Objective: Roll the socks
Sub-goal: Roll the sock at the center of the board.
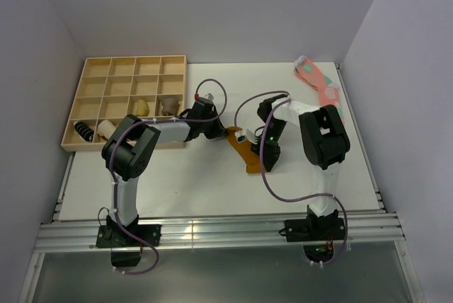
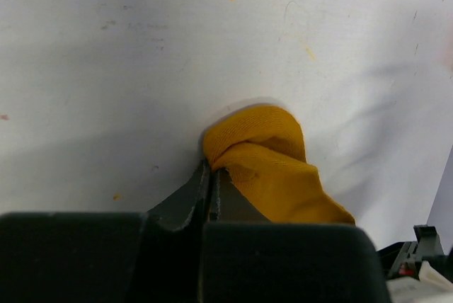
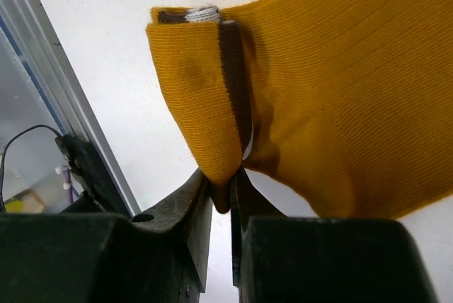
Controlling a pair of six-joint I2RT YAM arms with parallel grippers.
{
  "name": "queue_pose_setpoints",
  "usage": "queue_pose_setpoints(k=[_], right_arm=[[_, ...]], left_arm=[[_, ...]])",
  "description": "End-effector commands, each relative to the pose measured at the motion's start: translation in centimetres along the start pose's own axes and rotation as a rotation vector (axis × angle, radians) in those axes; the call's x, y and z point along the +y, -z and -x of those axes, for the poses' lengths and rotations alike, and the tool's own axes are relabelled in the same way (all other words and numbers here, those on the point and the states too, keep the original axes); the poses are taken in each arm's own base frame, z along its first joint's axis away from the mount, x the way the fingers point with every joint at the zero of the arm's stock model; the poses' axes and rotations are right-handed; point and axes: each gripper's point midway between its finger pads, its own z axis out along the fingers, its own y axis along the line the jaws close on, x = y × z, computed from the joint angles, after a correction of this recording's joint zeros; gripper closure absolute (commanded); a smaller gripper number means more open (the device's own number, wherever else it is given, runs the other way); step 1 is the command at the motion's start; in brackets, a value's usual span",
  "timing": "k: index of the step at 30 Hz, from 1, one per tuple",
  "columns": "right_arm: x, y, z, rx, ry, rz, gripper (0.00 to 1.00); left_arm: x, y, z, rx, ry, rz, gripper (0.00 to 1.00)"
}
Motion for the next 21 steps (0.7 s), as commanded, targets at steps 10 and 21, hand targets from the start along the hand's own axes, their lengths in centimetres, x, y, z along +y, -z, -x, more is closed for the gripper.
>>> queue_pose_setpoints(k=[10,21], right_arm=[[1.6,-0.1,-0.6,0.082,-0.096,0.153,0.96],[1.5,-0.2,-0.6,0.106,-0.134,0.180,0.96]], left_arm=[[-0.1,2.2,2.3,-0.155,-0.017,0.006,0.96],[-2.6,4.7,0.2,-0.255,-0.104,-0.021,0.72]])
